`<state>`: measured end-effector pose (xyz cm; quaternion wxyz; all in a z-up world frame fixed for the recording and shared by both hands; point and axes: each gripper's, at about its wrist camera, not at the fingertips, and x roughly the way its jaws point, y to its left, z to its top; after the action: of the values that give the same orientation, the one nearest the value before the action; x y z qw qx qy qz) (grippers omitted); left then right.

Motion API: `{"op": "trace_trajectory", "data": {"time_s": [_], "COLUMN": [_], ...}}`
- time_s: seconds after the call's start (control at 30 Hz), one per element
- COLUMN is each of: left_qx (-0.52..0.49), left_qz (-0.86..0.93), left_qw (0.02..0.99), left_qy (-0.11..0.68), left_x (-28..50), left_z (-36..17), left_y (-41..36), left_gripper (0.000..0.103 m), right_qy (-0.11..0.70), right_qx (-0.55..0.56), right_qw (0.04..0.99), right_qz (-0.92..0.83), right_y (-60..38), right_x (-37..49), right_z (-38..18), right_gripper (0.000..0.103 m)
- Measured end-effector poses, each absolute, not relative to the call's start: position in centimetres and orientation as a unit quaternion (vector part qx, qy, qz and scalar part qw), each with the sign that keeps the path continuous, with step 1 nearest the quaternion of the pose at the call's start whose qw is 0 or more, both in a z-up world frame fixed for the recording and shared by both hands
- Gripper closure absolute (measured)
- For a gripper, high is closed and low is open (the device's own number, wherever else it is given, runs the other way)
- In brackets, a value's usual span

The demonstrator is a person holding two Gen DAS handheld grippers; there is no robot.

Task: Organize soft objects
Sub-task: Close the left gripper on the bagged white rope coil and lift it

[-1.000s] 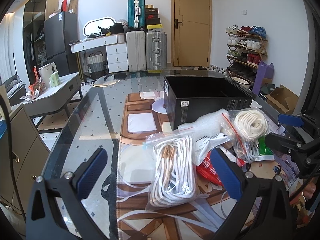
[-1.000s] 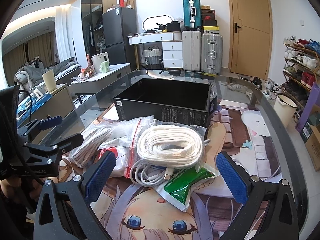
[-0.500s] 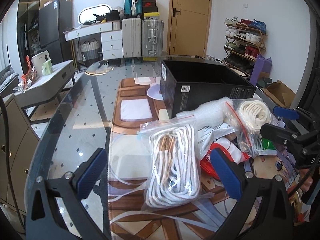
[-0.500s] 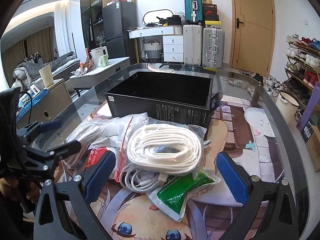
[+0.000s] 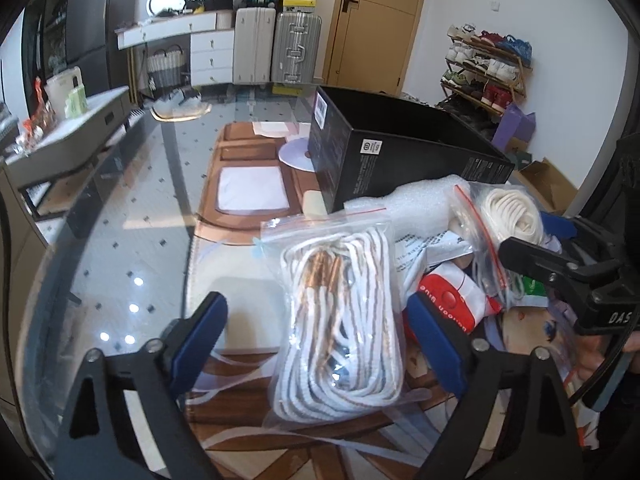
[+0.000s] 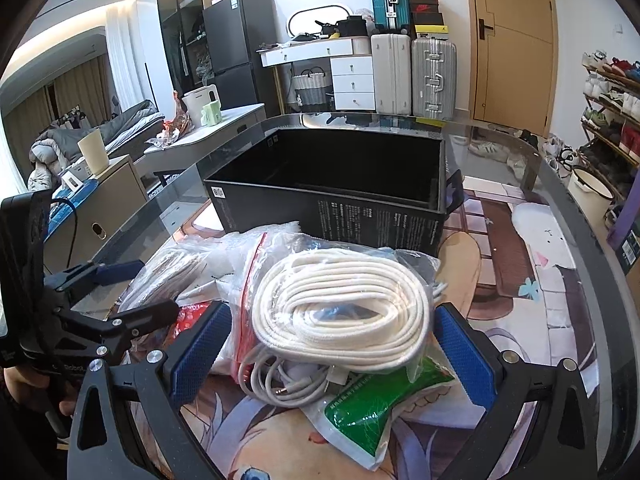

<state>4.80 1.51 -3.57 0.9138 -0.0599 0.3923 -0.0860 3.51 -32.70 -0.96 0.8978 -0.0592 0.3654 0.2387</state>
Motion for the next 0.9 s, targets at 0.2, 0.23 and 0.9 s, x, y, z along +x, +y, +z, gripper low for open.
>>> {"op": "trace_trajectory", "data": {"time_s": [0.2,0.23,0.9], "left_qx": [-0.062,-0.063,-0.054], "left_qz": [-0.101,-0.103,-0.104], "left_qw": [0.911,0.910,0.914], "left_qy": [0.396,0.396,0.389], "left_x": [4.9,4.9,4.1], "left_z": [-3.7,-3.7,-3.3], "left_y": [1.2,1.2,1.1], "left_gripper": [0.025,0.026,0.061], "right_qy": [0.369,0.369,0.374], "right_qx": [-0.061,-0.062,-0.079], "right_qw": [0.896,0.896,0.894], "right_qz": [0.240,0.240,0.234], "right_y": [-32.4,-32.4,-32.1], "right_x": [4.2,4.2,3.9], "right_z": [-1.3,-1.3,-2.1], "right_gripper": [0.000,0.000,0.014]}}
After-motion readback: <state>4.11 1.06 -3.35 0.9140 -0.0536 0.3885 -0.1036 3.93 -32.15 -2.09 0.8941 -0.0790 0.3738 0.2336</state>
